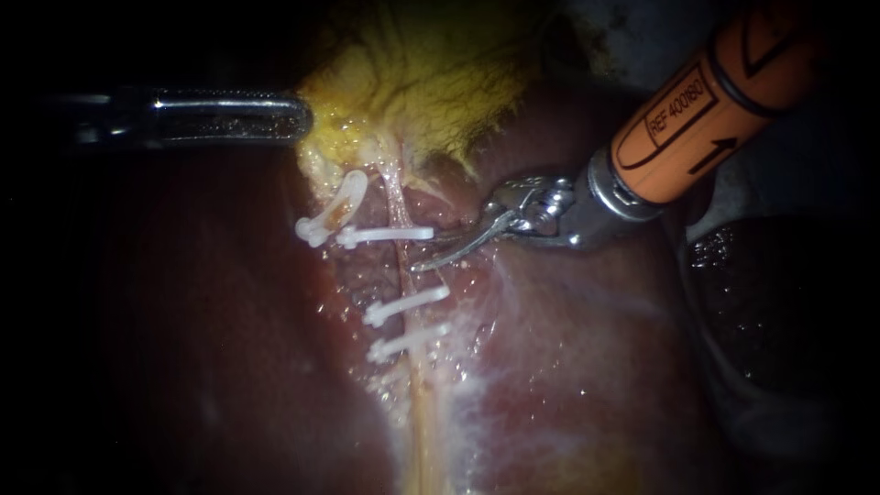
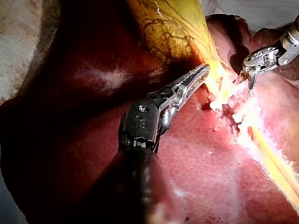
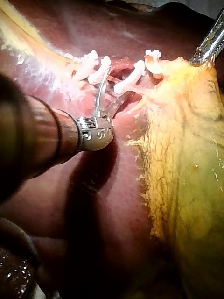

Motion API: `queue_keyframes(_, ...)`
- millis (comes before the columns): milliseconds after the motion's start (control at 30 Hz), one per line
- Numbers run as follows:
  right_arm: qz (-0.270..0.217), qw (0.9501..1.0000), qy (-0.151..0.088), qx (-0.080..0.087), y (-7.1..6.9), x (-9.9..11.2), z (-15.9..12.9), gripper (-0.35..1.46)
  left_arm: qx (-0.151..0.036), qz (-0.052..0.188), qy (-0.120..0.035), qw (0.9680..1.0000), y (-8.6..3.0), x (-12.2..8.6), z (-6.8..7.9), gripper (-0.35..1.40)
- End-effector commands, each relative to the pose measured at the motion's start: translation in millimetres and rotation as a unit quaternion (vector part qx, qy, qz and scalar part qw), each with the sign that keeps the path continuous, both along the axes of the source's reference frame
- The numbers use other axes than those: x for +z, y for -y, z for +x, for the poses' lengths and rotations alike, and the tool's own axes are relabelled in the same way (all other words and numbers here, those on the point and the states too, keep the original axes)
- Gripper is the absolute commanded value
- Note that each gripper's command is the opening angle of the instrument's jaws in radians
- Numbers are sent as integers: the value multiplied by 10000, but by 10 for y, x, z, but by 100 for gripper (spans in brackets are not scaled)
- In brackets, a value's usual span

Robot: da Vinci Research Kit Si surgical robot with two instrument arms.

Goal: Go to the cutting position right tube

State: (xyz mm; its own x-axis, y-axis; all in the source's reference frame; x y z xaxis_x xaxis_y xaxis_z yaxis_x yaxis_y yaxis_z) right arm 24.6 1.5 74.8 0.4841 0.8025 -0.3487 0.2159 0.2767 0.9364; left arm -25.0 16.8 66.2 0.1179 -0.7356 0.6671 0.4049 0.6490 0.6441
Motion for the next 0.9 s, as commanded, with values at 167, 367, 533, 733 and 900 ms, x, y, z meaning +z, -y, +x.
queue_keyframes(167,112,9998,-172,-79,5,1,7,113,-1,1,-3,10000,0,0,0,-35)
queue_keyframes(367,179,9990,-394,-97,15,3,18,109,-5,-1,-5,10000,0,0,-1,-35)
queue_keyframes(533,80,9974,-715,-101,19,6,32,104,-6,-1,-6,10000,0,0,-2,-35)
queue_keyframes(733,-296,9918,-1242,-77,21,8,45,97,-7,-1,-7,10000,0,0,-2,-35)
queue_keyframes(900,-415,9861,-1611,46,23,5,53,91,-8,-1,-8,10000,1,0,-2,-35)
